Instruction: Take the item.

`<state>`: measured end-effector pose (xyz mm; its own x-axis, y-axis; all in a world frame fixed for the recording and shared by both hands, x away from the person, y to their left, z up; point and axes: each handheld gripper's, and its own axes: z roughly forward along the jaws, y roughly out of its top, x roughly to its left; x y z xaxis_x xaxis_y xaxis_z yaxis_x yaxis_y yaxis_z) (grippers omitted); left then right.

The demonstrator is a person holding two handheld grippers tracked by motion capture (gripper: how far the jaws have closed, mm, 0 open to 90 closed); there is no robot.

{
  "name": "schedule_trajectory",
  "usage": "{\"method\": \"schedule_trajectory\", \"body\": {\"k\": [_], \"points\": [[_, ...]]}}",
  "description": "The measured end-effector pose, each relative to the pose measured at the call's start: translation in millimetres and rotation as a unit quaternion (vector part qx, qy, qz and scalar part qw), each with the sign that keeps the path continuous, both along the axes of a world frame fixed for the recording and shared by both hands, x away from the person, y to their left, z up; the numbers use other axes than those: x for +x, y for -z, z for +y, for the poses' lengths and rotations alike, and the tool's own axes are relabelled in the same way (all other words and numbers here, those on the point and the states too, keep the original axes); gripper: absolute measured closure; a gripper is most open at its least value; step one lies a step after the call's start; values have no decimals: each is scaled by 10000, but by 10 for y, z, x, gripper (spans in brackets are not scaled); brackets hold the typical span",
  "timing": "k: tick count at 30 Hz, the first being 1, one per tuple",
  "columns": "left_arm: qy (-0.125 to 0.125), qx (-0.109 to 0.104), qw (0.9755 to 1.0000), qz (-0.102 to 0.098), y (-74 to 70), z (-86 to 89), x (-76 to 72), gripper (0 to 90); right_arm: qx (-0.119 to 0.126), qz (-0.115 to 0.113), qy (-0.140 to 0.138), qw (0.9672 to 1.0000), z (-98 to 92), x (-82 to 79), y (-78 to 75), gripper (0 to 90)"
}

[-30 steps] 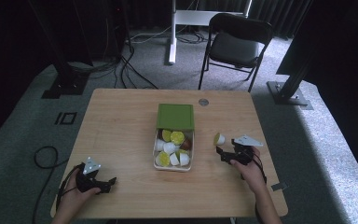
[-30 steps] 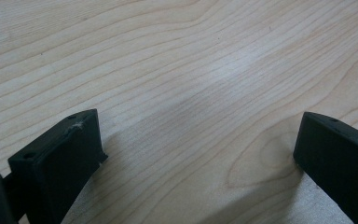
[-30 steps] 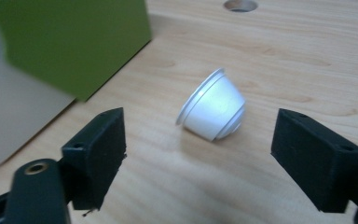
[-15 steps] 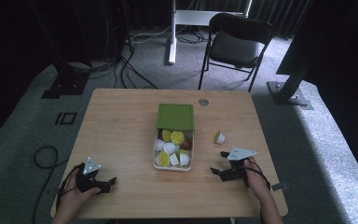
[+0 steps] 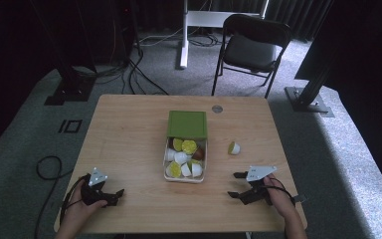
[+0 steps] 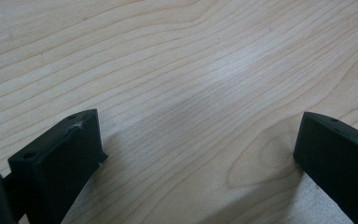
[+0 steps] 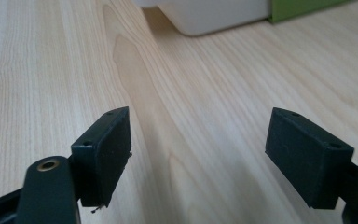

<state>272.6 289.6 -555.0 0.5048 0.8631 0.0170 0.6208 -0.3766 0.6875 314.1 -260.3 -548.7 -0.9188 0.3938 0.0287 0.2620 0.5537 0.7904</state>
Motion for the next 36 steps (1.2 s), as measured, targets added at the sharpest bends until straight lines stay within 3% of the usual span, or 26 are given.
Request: {"method": "schedule_trajectory", "body": {"k": [2, 6, 12, 19, 21, 30, 36], "points": [[1, 0, 10000, 0, 0, 0, 0, 21, -25, 114, -111, 9999, -37, -33, 7, 189], [0, 0, 10000, 0, 0, 0, 0, 21, -151, 16, -361, 9992, -88, -83, 12, 189], [0, -1, 10000, 0, 0, 0, 0, 21, -58, 77, -541, 9985, -154, -116, 17, 189], [0, -2, 10000, 1, 0, 0, 0, 21, -147, 144, -798, 9966, -230, -145, 21, 171], [0, -2, 10000, 0, 0, 0, 0, 21, -184, 172, -807, 9964, -248, -145, 33, 125], [0, -1, 10000, 1, 0, 0, 0, 21, -331, 247, -850, 9955, -259, -126, 108, 125], [0, 1, 10000, 1, 0, 0, 0, 21, -523, 8, -813, 9953, -254, -136, 114, 121]]}}
